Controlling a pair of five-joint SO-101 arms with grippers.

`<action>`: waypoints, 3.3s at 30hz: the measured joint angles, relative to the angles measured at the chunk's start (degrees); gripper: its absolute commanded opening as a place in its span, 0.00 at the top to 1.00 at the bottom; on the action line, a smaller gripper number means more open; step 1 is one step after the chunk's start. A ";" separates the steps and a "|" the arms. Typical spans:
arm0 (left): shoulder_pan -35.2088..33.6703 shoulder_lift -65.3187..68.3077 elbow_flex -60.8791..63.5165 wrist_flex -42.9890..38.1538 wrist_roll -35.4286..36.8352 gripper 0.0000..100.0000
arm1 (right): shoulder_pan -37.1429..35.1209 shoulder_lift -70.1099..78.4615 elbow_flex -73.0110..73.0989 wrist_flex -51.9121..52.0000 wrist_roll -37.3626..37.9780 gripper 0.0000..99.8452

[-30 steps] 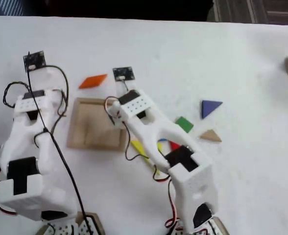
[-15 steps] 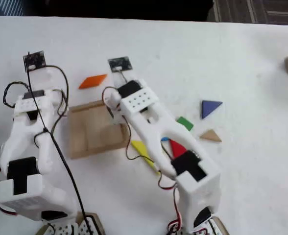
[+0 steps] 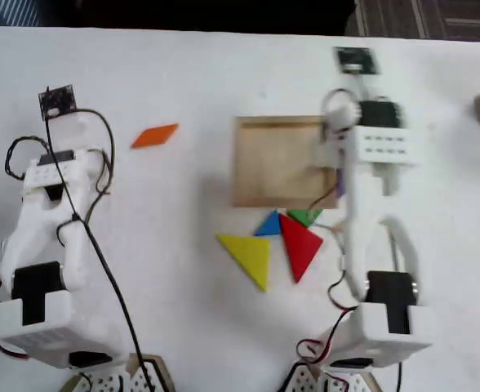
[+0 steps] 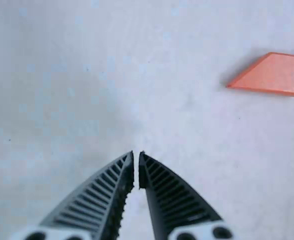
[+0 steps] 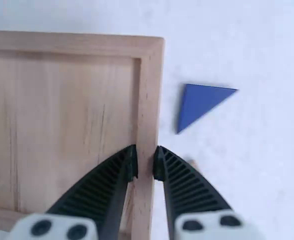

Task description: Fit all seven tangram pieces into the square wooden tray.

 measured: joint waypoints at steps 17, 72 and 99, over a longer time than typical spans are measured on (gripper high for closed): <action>0.00 0.00 0.00 0.00 0.00 0.95 | 34.11 12.66 -16.70 0.00 34.20 0.98; 0.00 0.00 0.00 0.00 0.00 0.95 | 22.07 21.36 -2.11 -7.03 23.74 0.98; 0.00 0.00 0.00 0.00 0.00 0.95 | 28.84 13.19 7.74 -11.60 32.09 0.98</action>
